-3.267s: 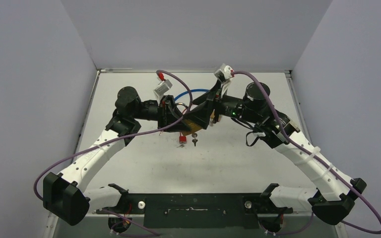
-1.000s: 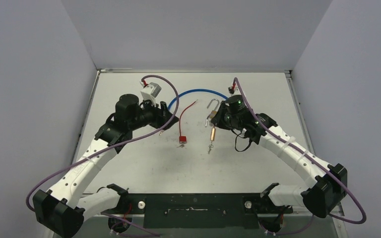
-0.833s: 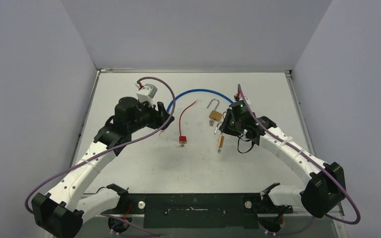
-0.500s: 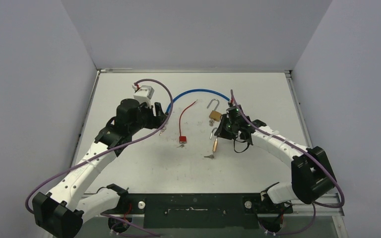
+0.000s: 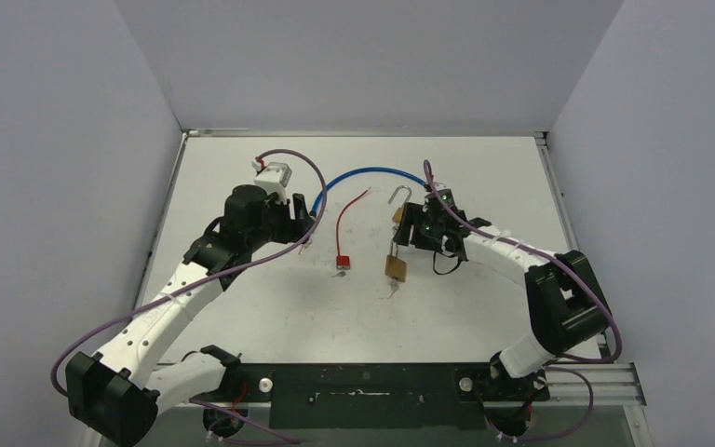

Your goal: Unlock with the key

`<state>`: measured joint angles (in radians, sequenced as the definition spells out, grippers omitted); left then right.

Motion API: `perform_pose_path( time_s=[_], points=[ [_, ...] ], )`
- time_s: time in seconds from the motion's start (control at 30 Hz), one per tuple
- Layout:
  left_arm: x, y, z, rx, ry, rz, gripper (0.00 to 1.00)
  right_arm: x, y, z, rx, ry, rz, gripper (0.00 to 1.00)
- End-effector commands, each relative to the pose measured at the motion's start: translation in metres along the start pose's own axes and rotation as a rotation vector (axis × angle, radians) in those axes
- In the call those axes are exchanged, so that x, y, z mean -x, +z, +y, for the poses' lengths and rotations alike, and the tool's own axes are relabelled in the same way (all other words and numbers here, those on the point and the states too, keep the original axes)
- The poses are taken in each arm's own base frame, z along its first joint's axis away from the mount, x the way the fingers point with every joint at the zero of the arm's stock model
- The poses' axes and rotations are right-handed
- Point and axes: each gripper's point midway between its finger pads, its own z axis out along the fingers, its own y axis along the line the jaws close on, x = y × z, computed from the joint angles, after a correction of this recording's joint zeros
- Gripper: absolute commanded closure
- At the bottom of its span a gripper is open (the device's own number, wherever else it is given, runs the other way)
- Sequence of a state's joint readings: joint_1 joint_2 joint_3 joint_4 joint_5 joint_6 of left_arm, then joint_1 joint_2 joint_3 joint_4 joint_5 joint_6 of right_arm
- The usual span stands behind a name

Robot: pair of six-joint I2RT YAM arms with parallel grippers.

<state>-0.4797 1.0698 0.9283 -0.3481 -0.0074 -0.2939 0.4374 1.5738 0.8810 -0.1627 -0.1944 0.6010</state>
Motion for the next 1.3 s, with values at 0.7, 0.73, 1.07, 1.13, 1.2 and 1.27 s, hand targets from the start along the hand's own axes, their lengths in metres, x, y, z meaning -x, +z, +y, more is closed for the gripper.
perform_pose_path(
  time_s=[0.7,0.73,1.07,1.13,1.2,1.27],
  points=[
    [0.067,-0.082,0.011,0.113,-0.083,-0.227,0.2,0.071,-0.267,-0.069,-0.374,0.131,-0.738,0.0],
    [0.07,-0.09,0.012,0.119,-0.079,-0.245,0.19,0.073,-0.281,-0.072,-0.39,0.147,-0.77,0.0],
    [0.086,-0.133,0.023,0.194,-0.055,-0.277,0.06,0.079,-0.354,-0.083,-0.468,0.209,-0.894,0.0],
    [0.086,-0.135,0.023,0.192,-0.046,-0.274,0.03,0.079,-0.355,-0.083,-0.465,0.207,-0.896,0.0],
    [0.087,-0.137,0.024,0.195,-0.046,-0.278,0.03,0.079,-0.353,-0.082,-0.464,0.204,-0.888,0.0],
    [0.087,-0.138,0.025,0.202,-0.046,-0.281,0.03,0.078,-0.351,-0.083,-0.465,0.205,-0.884,0.0]
  ],
)
